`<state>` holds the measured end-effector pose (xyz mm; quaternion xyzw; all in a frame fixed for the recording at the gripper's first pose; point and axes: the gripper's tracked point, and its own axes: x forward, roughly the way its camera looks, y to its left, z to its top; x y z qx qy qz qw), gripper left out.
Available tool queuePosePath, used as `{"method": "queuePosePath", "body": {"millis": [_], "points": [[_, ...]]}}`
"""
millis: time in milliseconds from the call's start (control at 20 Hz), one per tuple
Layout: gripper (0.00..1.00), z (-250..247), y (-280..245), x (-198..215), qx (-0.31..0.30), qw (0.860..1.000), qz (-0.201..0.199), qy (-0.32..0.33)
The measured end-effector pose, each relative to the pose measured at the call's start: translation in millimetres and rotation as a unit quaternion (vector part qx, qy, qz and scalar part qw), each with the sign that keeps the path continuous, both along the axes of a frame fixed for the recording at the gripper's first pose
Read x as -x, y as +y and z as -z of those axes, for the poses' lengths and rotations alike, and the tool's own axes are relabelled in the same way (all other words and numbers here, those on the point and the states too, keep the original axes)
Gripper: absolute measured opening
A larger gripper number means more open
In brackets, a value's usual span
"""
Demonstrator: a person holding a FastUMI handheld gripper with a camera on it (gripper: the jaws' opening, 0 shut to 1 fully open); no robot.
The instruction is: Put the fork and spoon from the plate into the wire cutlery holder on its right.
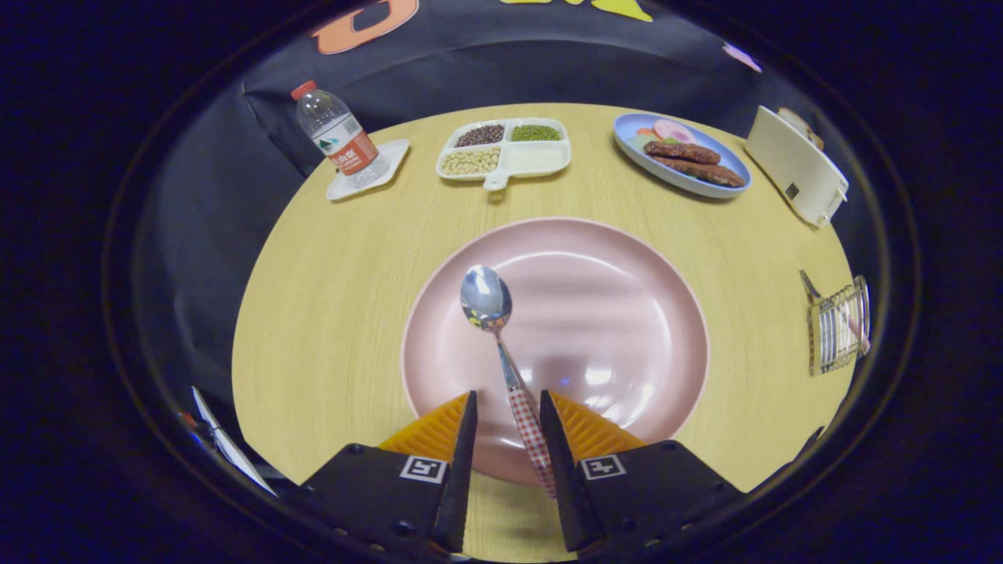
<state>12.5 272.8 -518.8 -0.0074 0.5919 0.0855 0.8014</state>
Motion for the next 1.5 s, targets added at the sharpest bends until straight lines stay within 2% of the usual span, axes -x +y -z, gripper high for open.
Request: {"method": "queuePosePath", "body": {"millis": [100,200,250,500,800,1200,1500], "points": [[0.16,11,-6,4,0.009,1.0,0.02,0.022],[0.17,26,-6,0,0.005,0.999,0.025,0.021],[0.06,5,-7,4,0.005,1.0,0.018,0.024],[0.06,-11,-14,4,-0.012,1.0,0.012,0.019],[0.05,-60,-41,-5,-0.027,1.0,0.008,-0.004],[0.06,-128,-139,-24,-0.002,0.999,-0.004,-0.043],[0.05,-159,-225,-24,0.019,0.999,-0.003,-0.03]]}}
